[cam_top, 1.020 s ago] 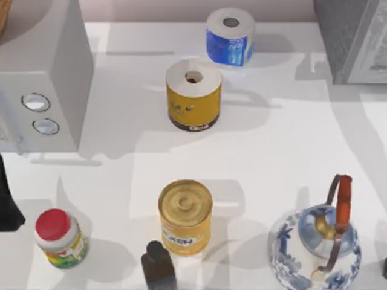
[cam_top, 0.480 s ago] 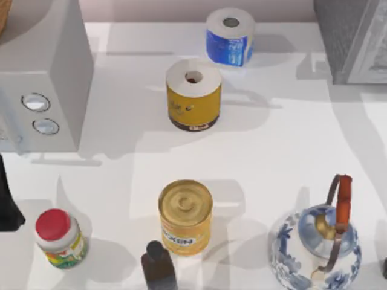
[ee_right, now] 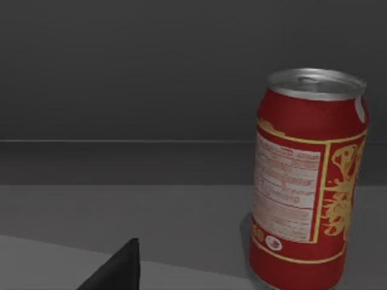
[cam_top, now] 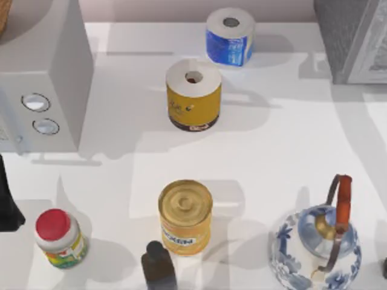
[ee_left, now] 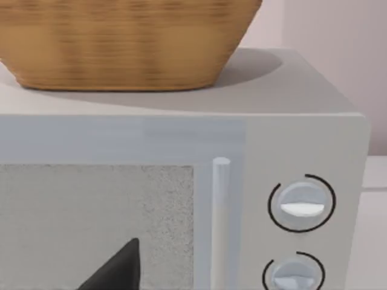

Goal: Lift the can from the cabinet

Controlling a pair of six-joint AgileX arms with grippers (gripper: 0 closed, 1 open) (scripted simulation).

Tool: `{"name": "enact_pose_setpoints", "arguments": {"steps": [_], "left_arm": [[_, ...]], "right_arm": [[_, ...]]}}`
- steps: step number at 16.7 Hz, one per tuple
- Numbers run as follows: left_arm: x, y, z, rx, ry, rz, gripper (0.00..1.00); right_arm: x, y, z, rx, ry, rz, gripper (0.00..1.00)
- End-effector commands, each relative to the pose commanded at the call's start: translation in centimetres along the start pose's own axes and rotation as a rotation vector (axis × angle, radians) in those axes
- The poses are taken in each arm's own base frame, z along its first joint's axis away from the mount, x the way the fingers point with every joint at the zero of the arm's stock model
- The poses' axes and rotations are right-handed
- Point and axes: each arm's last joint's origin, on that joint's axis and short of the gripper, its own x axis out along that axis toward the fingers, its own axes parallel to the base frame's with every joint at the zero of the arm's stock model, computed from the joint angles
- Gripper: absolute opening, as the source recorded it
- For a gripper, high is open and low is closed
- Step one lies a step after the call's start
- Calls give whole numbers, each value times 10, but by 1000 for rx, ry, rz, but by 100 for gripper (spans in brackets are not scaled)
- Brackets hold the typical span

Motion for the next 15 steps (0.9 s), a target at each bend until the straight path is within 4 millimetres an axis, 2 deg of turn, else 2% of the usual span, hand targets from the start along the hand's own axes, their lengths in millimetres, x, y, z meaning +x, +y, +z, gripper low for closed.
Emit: {"name": "enact_pose_setpoints", "arguments": {"steps": [3, 8, 13, 15], "left_arm": [[0, 0, 0, 0, 0, 0, 100], [0, 0, 0, 0, 0, 0, 100], [0, 0, 0, 0, 0, 0, 100], [0, 0, 0, 0, 0, 0, 100]], "right_arm": [[11, 0, 2, 1, -5, -4, 100], [54, -1, 1, 0, -3, -4, 100], [59, -2, 1, 1, -4, -4, 100], [59, -2, 1, 1, -4, -4, 85]]}}
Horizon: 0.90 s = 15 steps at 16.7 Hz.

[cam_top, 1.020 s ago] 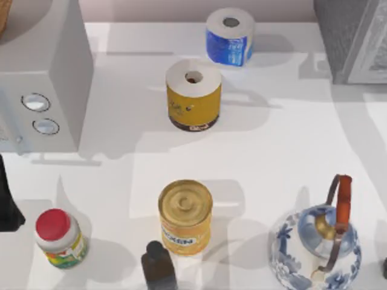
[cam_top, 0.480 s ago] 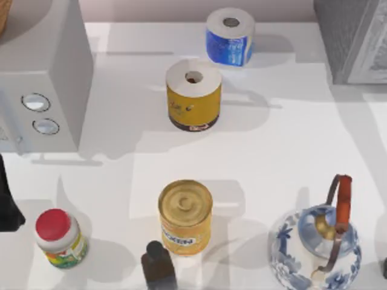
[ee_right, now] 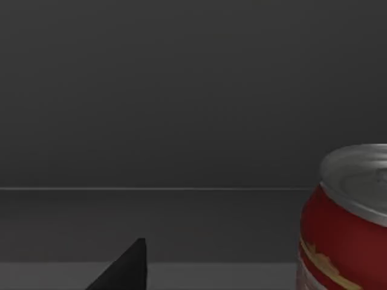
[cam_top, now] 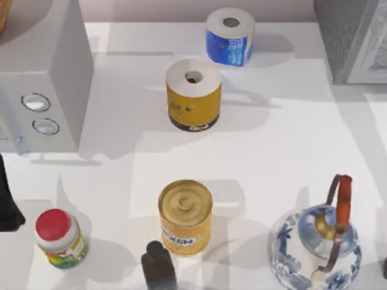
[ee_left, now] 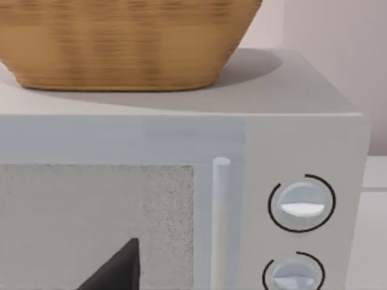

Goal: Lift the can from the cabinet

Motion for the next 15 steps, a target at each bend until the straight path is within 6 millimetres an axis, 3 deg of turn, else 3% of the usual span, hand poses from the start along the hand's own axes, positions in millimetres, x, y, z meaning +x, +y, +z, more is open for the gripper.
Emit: {"name": "enact_pose_setpoints", "arguments": {"steps": [11, 15], "left_arm": [[0, 0, 0, 0, 0, 0, 100], [0, 0, 0, 0, 0, 0, 100]], "right_arm": [[0, 0, 0, 0, 0, 0, 2], [0, 0, 0, 0, 0, 0, 0]]}}
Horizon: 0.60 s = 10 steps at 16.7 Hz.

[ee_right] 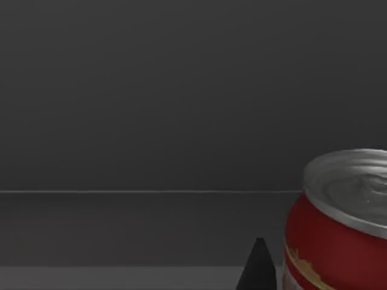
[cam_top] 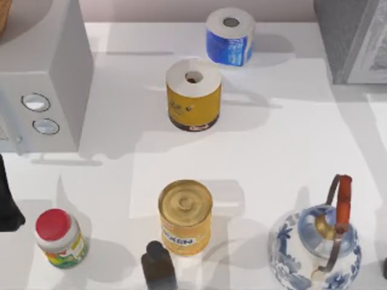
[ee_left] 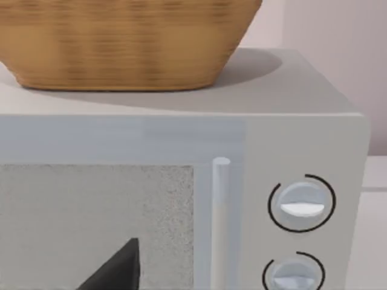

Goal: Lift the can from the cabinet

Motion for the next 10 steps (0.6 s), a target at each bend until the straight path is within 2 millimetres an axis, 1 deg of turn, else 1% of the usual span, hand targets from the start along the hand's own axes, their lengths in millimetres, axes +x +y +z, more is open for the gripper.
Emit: {"name": "enact_pose_setpoints", "arguments": {"steps": [6, 7, 8, 10], "left_arm": [[0, 0, 0, 0, 0, 0, 100], [0, 0, 0, 0, 0, 0, 100], [0, 0, 0, 0, 0, 0, 100], [0, 0, 0, 0, 0, 0, 100]], "right_arm": [[-2, 0, 1, 1, -1, 0, 0], [-7, 1, 5, 1, -4, -2, 0], [-16, 2, 10, 2, -7, -4, 0], [-45, 6, 25, 1, -6, -5, 0]]}}
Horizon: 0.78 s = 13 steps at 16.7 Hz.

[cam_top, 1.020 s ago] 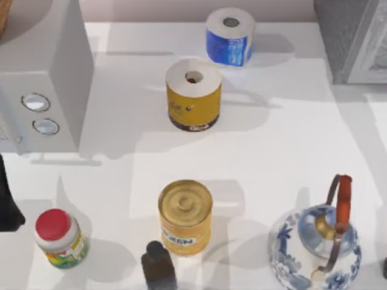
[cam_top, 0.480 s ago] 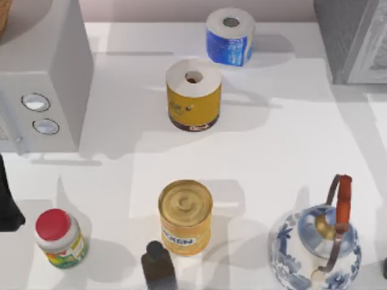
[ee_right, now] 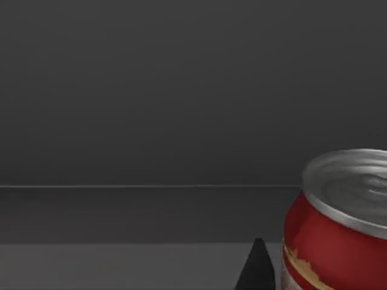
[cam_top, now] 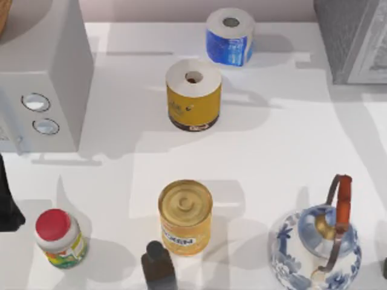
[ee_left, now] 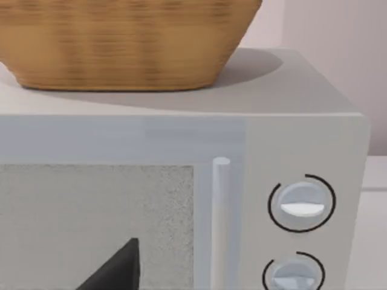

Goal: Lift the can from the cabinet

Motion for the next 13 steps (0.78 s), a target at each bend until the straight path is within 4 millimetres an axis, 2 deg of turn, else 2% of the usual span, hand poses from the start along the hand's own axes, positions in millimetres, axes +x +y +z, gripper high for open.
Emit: {"name": "enact_pose_setpoints", "arguments": {"steps": [5, 7, 9, 13], "left_arm": [[0, 0, 0, 0, 0, 0, 100], [0, 0, 0, 0, 0, 0, 100], [0, 0, 0, 0, 0, 0, 100], [0, 0, 0, 0, 0, 0, 100]], "right_arm": [[-101, -2, 32, -3, 14, 5, 0], [-127, -6, 37, -1, 8, 6, 0], [-134, -7, 39, 0, 6, 6, 0], [-133, -7, 38, 1, 7, 4, 0]]}}
